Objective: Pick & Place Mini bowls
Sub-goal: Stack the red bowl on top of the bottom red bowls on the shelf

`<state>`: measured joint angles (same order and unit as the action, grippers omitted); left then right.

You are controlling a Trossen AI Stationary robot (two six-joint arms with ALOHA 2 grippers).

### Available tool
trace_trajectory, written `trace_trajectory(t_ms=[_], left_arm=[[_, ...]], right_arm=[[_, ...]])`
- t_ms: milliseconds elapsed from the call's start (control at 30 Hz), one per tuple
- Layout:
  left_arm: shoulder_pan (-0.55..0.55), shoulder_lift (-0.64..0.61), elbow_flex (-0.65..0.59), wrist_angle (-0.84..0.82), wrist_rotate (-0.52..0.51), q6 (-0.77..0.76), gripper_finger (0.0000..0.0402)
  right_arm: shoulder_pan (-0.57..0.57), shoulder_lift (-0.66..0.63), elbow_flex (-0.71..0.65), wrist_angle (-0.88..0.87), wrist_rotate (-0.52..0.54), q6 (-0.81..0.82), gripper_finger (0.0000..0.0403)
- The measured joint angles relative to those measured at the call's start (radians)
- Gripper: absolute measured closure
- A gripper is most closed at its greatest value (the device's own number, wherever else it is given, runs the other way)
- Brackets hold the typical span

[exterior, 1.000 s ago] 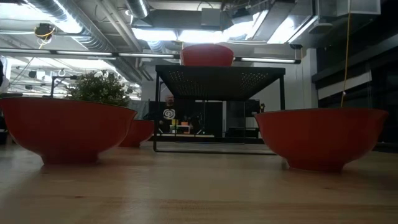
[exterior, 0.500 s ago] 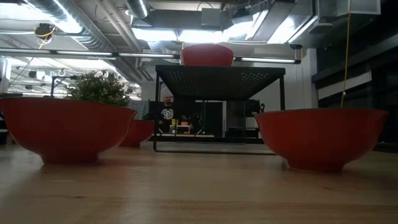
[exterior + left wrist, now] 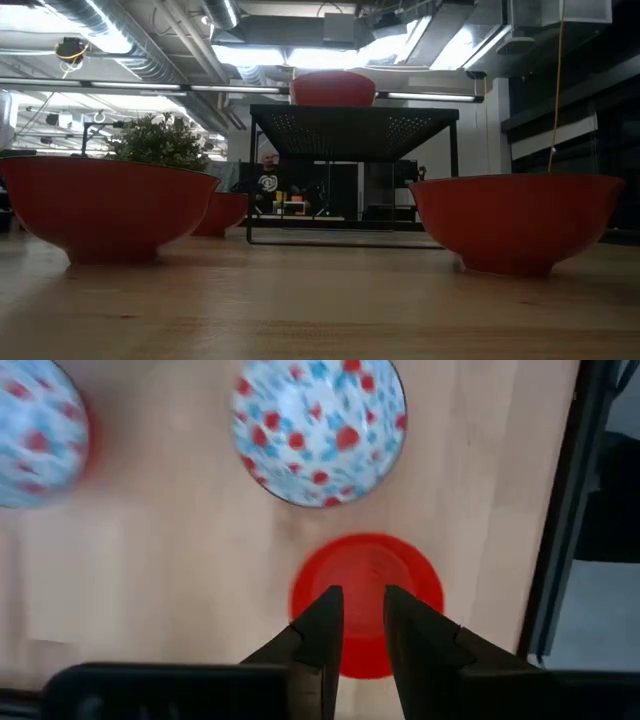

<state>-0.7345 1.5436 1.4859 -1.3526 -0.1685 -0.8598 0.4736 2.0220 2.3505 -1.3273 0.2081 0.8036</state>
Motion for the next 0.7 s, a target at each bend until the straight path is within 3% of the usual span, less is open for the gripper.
trace_trajectory(t_ms=[433,700], left_arm=[[-0.120,0.000,-0.267,0.389,0.062,-0.072,0.0346],[-0.190,0.032,-0.321,0.448,0.062,-0.127,0.0346]], right_arm=[[0.000,0.000,0.000,0.000,0.000,0.000,0.0287],[0.000,0.000,0.000,0.000,0.000,0.000,0.0287]])
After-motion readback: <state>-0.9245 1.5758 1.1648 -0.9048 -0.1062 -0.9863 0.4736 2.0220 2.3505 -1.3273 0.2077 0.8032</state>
